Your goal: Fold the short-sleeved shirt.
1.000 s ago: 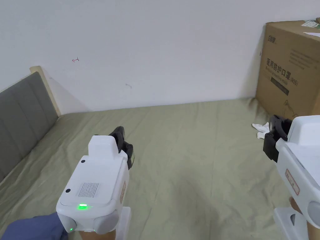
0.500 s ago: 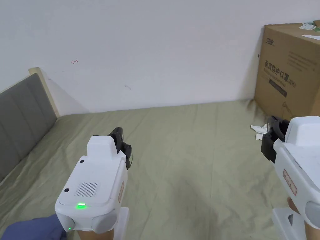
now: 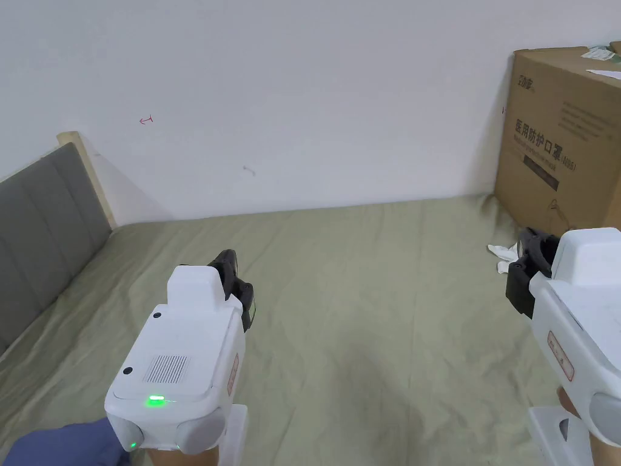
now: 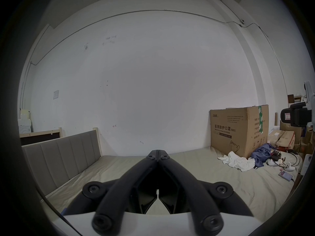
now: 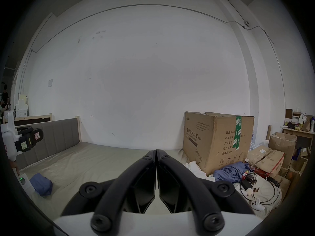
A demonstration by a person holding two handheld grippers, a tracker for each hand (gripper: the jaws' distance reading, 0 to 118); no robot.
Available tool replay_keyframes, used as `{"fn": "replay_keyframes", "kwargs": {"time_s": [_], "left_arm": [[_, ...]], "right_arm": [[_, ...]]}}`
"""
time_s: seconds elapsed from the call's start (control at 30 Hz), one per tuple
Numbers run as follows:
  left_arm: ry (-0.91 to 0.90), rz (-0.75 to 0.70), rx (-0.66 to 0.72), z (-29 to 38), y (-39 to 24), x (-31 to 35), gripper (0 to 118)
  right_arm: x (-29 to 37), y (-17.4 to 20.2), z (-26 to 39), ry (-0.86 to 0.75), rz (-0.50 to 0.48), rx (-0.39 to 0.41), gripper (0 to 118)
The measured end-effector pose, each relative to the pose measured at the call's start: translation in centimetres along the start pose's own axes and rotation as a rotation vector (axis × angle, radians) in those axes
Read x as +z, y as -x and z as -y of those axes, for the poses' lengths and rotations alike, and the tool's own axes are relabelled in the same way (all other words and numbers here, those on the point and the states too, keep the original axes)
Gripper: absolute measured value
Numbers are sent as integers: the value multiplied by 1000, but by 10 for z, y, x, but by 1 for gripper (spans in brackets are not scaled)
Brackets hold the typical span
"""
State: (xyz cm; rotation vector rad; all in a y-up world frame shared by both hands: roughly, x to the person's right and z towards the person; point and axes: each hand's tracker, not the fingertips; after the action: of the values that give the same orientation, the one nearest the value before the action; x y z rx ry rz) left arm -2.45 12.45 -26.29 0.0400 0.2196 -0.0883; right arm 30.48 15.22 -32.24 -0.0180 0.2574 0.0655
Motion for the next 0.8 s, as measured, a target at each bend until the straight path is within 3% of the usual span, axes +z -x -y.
{"fn": "replay_keyframes", "kwargs": {"time_s": [0.6, 0.63, 0.67, 0.7, 0.73, 0.77, 0.8], "left_arm": [[-2, -7, -1, 1, 1, 1, 0], [4, -16, 4, 1, 1, 1, 5], [7, -31, 13, 2, 2, 0, 14], [5, -42, 26, 3, 3, 1, 35], [3, -44, 40, 4, 5, 1, 57], [4, -49, 54, 4, 8, 1, 78], [10, -55, 59, 5, 9, 0, 102]], "right_arm": [[0, 1, 0, 6, 0, 4, 3], [-1, 1, 0, 10, 0, 4, 10], [-1, 1, 1, 16, -1, 3, 32], [-2, 0, 2, 22, -3, 0, 69], [-3, -1, 2, 26, -4, -2, 95], [-3, -1, 3, 28, -2, -3, 111], [-3, -1, 4, 24, 6, -7, 118]]}}
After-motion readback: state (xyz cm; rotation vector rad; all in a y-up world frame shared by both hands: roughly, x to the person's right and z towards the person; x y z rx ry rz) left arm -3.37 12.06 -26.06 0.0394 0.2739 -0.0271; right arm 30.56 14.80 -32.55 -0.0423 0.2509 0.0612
